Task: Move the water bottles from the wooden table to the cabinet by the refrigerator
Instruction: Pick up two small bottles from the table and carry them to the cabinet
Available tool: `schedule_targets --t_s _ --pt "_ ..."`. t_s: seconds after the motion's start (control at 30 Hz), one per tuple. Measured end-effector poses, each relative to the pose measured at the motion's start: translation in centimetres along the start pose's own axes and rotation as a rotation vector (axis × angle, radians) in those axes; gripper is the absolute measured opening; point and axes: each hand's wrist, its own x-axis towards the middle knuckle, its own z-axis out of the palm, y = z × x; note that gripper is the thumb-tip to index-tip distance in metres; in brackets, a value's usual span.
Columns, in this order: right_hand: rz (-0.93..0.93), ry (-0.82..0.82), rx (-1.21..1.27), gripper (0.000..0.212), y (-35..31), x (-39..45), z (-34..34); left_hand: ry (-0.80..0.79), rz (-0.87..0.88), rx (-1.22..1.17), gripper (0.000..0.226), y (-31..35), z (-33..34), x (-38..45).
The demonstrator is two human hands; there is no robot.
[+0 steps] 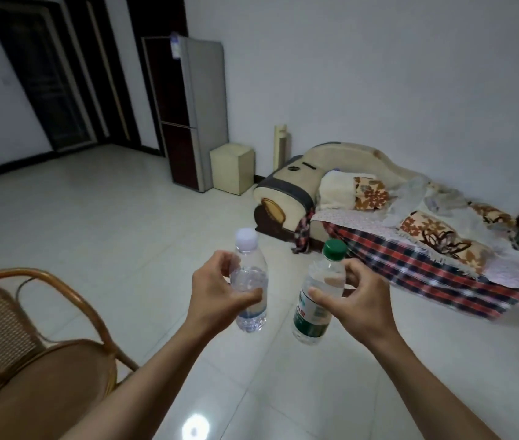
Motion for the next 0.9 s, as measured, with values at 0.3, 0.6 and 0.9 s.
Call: schedule_targets --t_s 0.3,0.6,0.9 --pt "-0.106 -0.129 0.134 0.048 0.2 2.1 0.5 0.175 -0.088 0.051 0.048 1.7 -1.3 -1.9" --pt "-0.159 -0.207 0.141 0.045 -0.2 2.6 0.1 0.232 -0.083 0.076 0.048 3.3 -1.3 -2.0" --pt "-0.139 -0.145 0.139 0.046 -0.3 5.6 -0.3 0.207 -0.083 0.034 0.049 1.5 -0.5 1.7"
